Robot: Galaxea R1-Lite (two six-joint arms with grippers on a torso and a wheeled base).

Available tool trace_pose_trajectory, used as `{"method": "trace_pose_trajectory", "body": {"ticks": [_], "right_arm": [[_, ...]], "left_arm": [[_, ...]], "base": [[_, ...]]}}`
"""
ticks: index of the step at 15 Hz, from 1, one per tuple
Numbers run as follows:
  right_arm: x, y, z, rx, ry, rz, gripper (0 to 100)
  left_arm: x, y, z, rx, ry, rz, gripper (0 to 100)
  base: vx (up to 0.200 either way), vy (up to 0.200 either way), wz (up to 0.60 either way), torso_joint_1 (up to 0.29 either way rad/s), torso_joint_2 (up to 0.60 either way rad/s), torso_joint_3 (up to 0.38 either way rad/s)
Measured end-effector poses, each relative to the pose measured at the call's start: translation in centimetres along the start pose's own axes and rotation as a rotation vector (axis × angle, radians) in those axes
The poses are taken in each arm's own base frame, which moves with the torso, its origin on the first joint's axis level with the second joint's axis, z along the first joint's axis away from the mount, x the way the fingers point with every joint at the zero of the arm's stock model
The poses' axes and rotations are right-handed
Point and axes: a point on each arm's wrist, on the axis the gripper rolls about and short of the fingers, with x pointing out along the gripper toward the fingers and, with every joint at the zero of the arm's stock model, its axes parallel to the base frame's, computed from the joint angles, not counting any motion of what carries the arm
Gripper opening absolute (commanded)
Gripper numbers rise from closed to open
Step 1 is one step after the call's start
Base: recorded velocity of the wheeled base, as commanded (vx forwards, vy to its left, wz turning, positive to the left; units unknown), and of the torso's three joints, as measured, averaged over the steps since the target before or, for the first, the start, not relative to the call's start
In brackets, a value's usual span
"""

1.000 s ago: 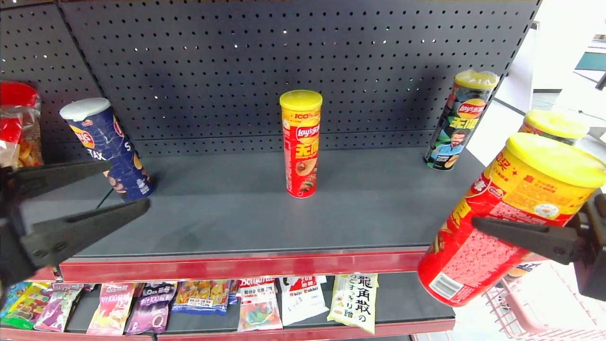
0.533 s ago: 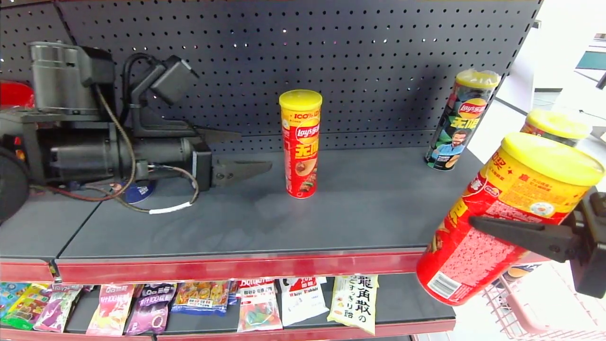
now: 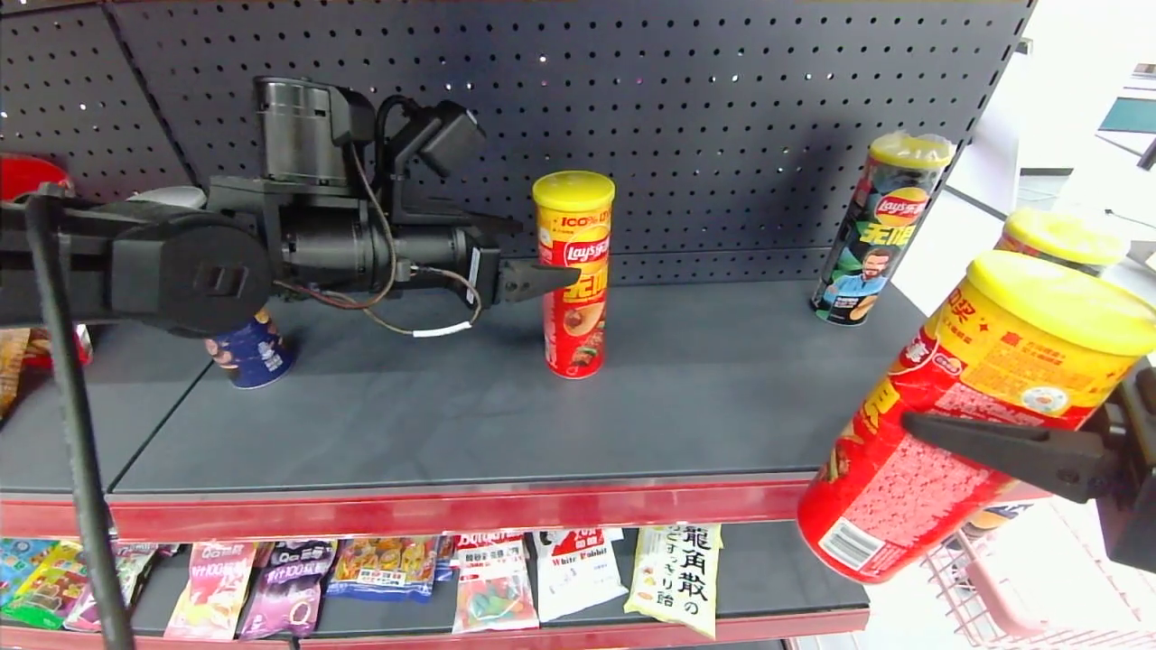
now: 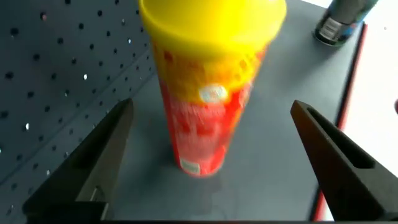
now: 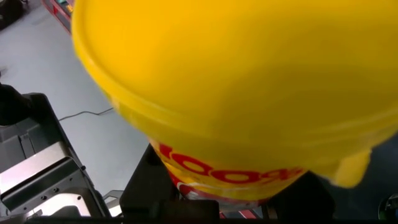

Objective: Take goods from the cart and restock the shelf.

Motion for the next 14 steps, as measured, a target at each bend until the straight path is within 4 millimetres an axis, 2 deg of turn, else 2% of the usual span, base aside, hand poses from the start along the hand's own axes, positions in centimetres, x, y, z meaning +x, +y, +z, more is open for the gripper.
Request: {"method": "trace_pose_trajectory", "body": {"ticks": [8, 13, 14], "right_arm": [[0.0, 0.0, -0.1, 0.001, 0.002, 0.0, 0], [0.1, 0.0, -0.1, 0.004, 0.006, -0.001, 0], [0.1, -0.1, -0.2, 0.005, 0.007, -0.001, 0]], "left_arm": [[4.6, 0.6, 0.1, 0.036, -0.046, 0.029, 100], [5.8, 0.8, -0.2, 0.007, -0.044, 0.027, 100], [6.0, 0.9, -0.2, 0.009, -0.048, 0.034, 0]], "base": [[0.0, 0.0, 0.0, 0.0, 0.0, 0.0], [0.0, 0.0, 0.0, 0.0, 0.0, 0.0], [0.0, 0.0, 0.0, 0.0, 0.0, 0.0]]}}
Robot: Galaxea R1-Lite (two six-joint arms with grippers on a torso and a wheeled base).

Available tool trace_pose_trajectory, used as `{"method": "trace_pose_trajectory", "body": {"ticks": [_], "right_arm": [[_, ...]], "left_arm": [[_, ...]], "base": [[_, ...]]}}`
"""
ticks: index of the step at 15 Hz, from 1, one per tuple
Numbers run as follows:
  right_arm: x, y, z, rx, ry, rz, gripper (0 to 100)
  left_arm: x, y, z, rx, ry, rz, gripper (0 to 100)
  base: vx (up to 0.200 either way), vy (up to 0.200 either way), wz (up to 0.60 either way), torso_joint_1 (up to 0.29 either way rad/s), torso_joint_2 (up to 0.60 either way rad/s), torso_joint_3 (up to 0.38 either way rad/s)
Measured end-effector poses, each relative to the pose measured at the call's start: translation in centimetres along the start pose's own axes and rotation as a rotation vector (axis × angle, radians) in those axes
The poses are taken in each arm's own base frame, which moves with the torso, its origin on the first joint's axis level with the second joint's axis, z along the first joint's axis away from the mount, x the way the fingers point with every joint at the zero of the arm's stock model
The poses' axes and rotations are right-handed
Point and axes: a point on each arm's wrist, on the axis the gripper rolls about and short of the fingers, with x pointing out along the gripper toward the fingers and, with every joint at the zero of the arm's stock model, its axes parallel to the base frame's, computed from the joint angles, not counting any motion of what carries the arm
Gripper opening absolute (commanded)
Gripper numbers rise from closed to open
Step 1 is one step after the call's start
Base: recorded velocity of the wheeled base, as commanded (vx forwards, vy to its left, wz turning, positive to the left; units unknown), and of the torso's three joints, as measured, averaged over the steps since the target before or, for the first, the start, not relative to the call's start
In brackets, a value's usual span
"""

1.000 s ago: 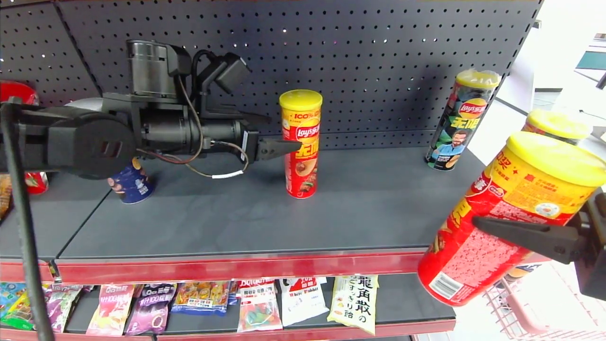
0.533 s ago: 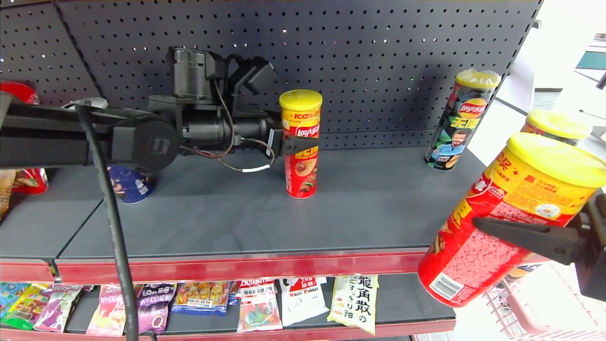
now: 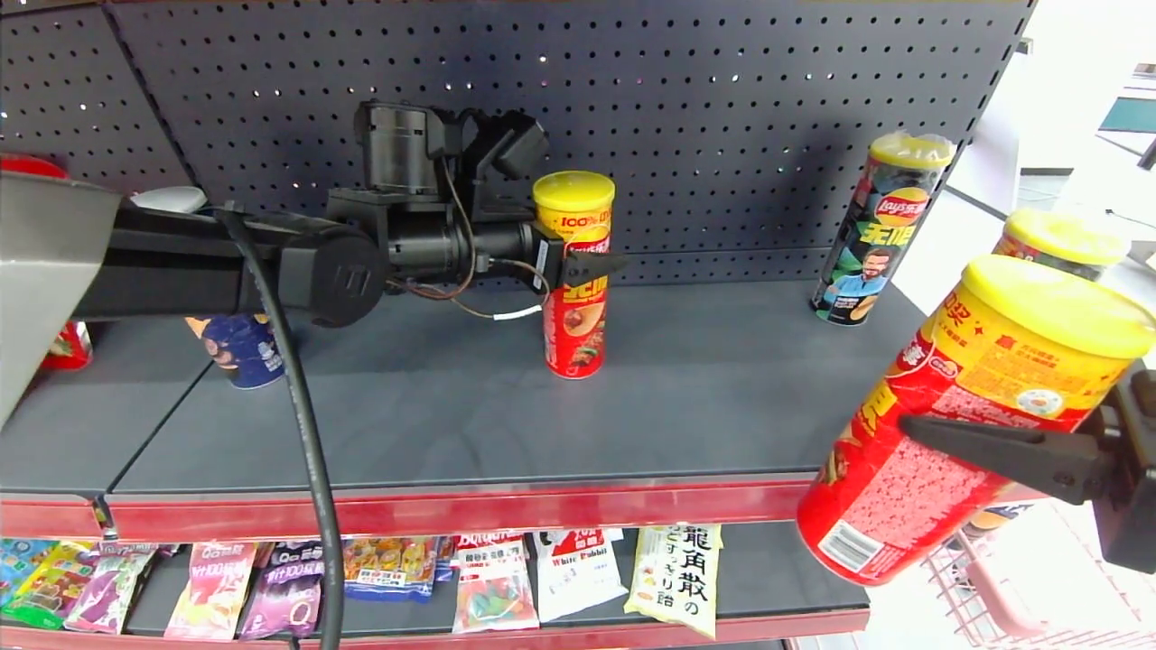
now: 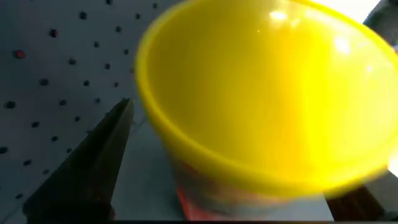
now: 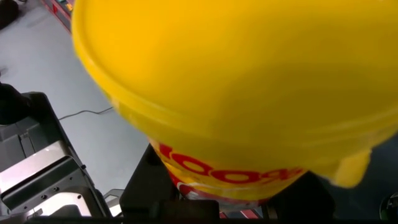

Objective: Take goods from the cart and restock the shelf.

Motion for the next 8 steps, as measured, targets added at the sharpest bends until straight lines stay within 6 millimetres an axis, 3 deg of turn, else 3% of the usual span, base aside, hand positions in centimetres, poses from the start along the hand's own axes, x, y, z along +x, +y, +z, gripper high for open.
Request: {"method": "trace_pose_trajectory", "body": {"ticks": [8], "right_arm": [[-0.02, -0.02, -0.01, 0.0, 0.0, -0.002, 0]], "left_arm": [[0.69, -0.74, -0.52, -0.039, 0.002, -0.107, 0]], "base": [[0.0, 0.0, 0.0, 0.0, 0.0, 0.0]]}}
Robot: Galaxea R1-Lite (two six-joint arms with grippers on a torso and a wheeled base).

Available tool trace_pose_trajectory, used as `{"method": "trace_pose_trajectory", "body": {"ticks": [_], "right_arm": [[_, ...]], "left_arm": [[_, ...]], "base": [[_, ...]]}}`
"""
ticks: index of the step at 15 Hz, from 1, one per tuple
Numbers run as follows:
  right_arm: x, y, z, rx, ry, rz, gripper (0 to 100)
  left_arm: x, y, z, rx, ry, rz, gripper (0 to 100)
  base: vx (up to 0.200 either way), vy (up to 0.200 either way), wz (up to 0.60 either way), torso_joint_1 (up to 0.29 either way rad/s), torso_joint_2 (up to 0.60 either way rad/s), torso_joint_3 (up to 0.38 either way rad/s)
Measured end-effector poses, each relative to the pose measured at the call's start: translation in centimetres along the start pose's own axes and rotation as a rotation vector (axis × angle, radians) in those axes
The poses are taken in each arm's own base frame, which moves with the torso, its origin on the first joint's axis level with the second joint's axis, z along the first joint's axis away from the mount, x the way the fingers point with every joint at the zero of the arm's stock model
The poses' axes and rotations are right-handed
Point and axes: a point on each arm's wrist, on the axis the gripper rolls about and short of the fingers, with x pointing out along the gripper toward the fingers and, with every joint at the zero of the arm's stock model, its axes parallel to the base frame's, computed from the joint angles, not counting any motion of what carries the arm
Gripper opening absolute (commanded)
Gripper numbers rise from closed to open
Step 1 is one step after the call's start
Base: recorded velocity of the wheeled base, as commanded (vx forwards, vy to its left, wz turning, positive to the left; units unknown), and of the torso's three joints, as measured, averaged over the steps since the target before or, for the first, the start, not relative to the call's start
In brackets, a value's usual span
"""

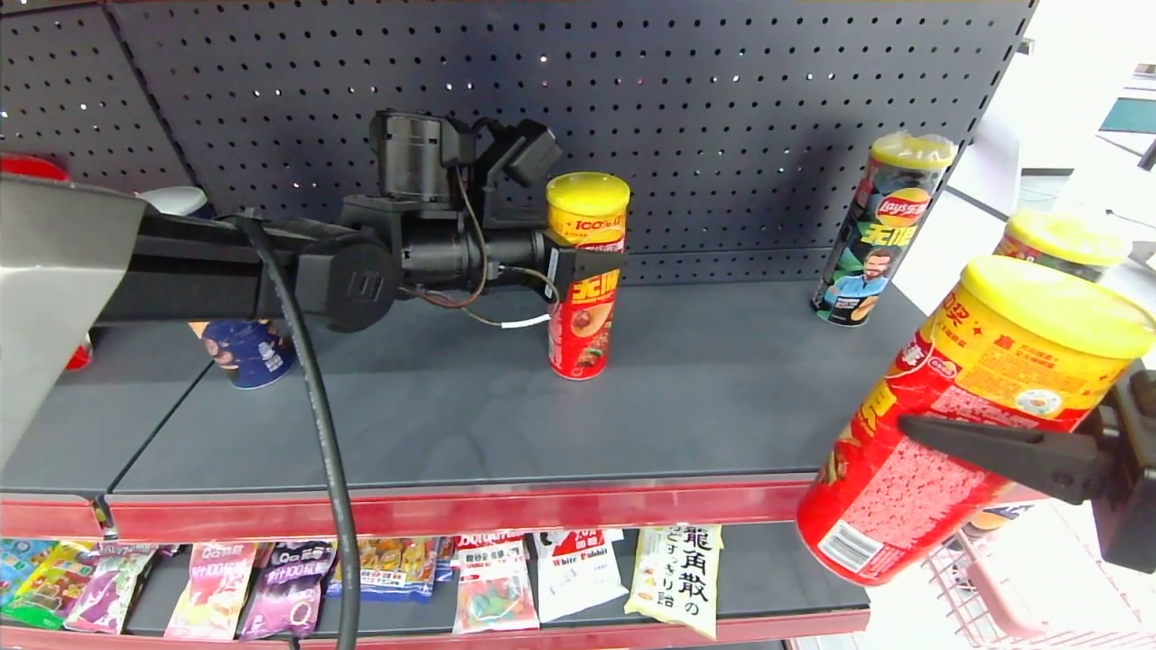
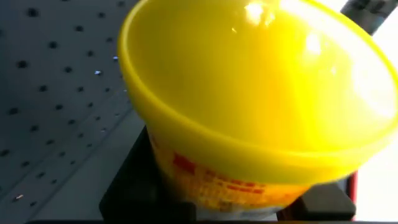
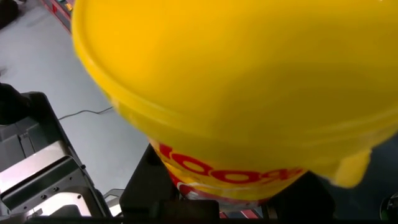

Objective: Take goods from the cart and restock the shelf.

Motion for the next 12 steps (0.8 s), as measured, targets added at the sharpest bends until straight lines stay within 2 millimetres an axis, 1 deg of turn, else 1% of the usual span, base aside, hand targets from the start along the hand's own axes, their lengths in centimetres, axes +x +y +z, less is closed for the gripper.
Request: {"method": "trace_pose_trajectory", "body": {"ticks": [3, 5, 7, 9, 12], "right_arm": [[0.0, 0.0, 0.2, -0.002, -0.005, -0.002, 0], [0.0, 0.0, 0.2, -0.003, -0.007, 0.0, 0], [0.0, 0.0, 0.2, -0.003, -0.006, 0.0, 0], [0.0, 0.0, 0.3, -0.003, -0.006, 0.001, 0], [0.0, 0.0, 0.2, -0.003, -0.007, 0.0, 0]], "left_arm": [[-1.3, -0.6, 0.0, -0.013, -0.002, -0.1, 0], [-2.6, -1.4, -0.3, -0.021, 0.005, -0.17, 0], [-3.5, -2.1, -0.5, 0.008, 0.005, -0.216, 0], [-4.2, -2.4, -1.1, 0.066, 0.003, -0.261, 0], [-4.6, -2.7, -1.7, 0.084, 0.003, -0.3, 0]], "base": [[0.0, 0.0, 0.0, 0.0, 0.0, 0.0], [0.0, 0.0, 0.0, 0.0, 0.0, 0.0], [0.0, 0.0, 0.0, 0.0, 0.0, 0.0], [0.0, 0.0, 0.0, 0.0, 0.0, 0.0], [0.0, 0.0, 0.0, 0.0, 0.0, 0.0]]}}
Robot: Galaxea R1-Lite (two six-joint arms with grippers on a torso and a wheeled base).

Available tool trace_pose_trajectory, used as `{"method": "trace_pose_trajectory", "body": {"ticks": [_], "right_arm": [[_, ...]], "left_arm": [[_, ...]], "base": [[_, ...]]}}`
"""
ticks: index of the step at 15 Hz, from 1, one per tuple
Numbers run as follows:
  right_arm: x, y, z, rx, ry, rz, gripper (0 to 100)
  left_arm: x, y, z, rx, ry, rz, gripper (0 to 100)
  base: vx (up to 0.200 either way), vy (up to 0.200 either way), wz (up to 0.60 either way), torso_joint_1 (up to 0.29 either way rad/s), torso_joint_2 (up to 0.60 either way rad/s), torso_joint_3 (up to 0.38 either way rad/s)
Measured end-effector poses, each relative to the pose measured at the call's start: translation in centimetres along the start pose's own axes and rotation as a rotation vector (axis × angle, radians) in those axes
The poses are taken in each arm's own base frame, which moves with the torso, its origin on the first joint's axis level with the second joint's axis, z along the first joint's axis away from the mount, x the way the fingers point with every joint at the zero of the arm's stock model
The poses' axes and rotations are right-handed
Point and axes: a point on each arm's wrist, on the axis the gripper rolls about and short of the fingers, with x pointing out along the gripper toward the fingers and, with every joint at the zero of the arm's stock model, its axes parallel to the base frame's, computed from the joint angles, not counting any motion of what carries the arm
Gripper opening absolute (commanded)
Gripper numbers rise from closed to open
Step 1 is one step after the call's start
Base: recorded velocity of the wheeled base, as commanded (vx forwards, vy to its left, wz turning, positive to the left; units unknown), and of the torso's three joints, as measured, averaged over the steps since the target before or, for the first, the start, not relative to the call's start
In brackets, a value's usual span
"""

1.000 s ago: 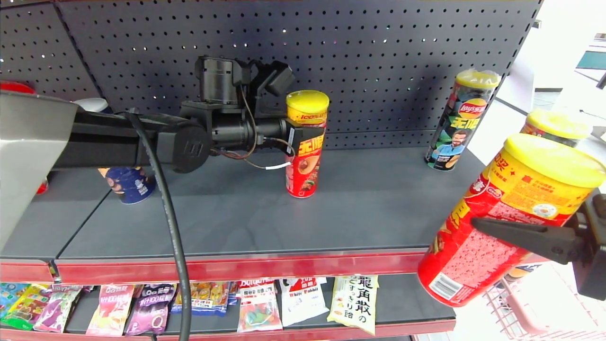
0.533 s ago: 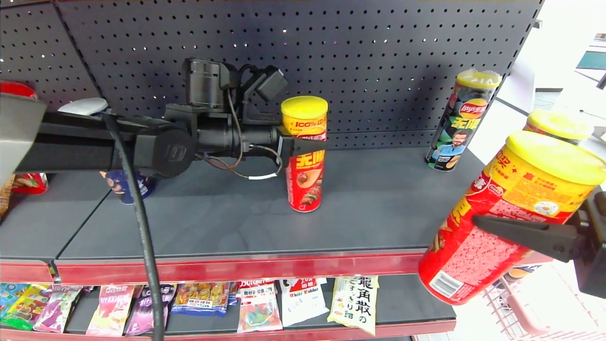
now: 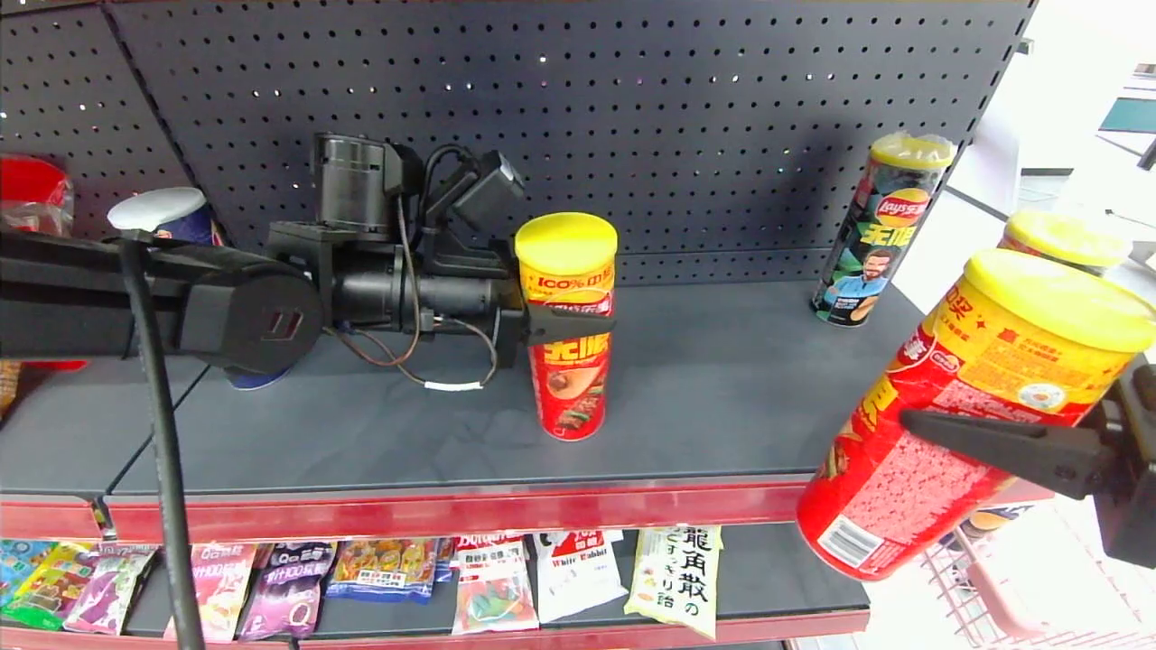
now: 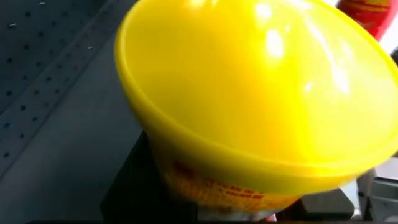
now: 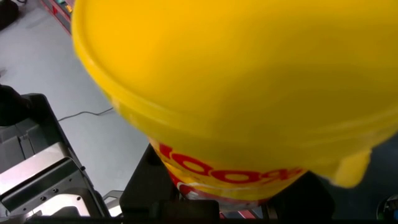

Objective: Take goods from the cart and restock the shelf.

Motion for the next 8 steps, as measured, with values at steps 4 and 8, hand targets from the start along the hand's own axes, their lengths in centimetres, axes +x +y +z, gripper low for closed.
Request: {"method": "trace_pose_trajectory", "body": {"ticks": [4, 8], "right_arm": [[-0.01, 0.01, -0.04, 0.002, 0.001, 0.0, 0], [0.05, 0.01, -0.19, 0.004, 0.007, 0.001, 0]], "left_arm": [[-0.25, -0.47, -0.14, -0.012, -0.013, -0.07, 0], [-0.48, -0.82, -0.41, -0.026, -0.012, -0.088, 0]], "base": [[0.0, 0.0, 0.0, 0.0, 0.0, 0.0], [0.0, 0.0, 0.0, 0.0, 0.0, 0.0]]}}
